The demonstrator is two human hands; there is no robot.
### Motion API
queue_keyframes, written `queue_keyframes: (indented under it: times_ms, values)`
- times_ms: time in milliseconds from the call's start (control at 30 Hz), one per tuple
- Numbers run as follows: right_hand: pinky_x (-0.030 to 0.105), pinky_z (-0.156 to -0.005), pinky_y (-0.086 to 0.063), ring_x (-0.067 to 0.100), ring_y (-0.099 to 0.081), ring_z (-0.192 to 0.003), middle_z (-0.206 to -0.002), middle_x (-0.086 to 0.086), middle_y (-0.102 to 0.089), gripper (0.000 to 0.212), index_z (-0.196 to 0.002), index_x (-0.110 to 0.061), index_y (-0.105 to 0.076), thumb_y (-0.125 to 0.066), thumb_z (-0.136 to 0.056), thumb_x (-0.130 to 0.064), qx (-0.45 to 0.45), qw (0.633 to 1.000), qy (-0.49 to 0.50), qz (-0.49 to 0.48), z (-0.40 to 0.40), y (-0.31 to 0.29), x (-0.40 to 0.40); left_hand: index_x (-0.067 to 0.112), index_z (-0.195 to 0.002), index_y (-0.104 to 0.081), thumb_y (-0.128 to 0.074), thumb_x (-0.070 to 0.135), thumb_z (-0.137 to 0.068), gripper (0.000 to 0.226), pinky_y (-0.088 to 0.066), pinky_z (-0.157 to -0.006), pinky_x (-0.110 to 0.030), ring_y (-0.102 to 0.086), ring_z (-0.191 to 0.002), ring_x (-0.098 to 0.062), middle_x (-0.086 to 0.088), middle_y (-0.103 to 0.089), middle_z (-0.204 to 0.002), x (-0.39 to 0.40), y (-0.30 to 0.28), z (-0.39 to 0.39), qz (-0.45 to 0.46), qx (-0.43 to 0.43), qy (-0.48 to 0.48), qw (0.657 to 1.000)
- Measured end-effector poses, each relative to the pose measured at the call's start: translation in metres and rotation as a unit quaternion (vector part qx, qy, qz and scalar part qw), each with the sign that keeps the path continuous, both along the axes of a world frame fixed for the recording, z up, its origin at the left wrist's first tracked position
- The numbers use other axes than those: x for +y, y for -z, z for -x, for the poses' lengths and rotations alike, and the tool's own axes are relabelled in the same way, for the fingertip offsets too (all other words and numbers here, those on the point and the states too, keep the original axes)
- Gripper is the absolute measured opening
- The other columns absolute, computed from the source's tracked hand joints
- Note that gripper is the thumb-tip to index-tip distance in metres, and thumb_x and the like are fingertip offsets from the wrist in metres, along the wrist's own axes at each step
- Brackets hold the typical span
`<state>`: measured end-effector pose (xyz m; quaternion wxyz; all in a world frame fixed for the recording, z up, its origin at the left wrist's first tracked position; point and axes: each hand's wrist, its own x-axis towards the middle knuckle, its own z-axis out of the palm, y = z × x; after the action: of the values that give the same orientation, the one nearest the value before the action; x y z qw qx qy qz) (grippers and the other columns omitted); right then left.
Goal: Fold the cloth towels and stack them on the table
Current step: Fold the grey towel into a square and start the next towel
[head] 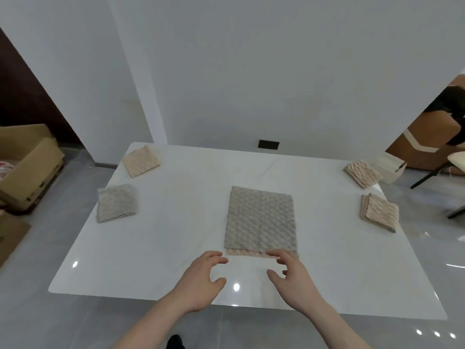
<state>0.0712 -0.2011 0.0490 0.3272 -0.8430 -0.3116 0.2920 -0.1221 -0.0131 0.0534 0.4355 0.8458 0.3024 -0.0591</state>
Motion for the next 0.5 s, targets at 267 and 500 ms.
queue_keyframes:
  times_ms: [267, 500]
  values:
    - [0.024, -0.102, -0.047, -0.005, -0.051, -0.119, -0.128, -0.037, -0.046, 0.041, -0.129, -0.044, -0.056, -0.064, -0.092, -0.028, 0.020, 1.000, -0.019, -0.011, 0.004, -0.002, 0.003, 0.039, -0.140, -0.050, -0.060, 0.032, -0.095, 0.046, -0.026, -0.109, -0.015, -0.034, -0.140, 0.000, 0.025, -0.033, -0.152, -0.008, 0.013, 0.013, -0.003, 0.022, -0.001, 1.000]
    - [0.021, -0.100, -0.046, -0.005, -0.052, -0.119, -0.130, -0.034, -0.047, 0.042, -0.130, -0.043, -0.056, -0.065, -0.092, -0.026, -0.019, 1.000, 0.006, 0.017, -0.016, -0.001, -0.033, 0.031, -0.139, -0.054, -0.063, 0.028, -0.093, 0.047, -0.031, -0.108, -0.019, -0.042, -0.136, -0.007, 0.017, -0.040, -0.147, 0.013, 0.036, -0.024, -0.023, -0.003, -0.007, 1.000]
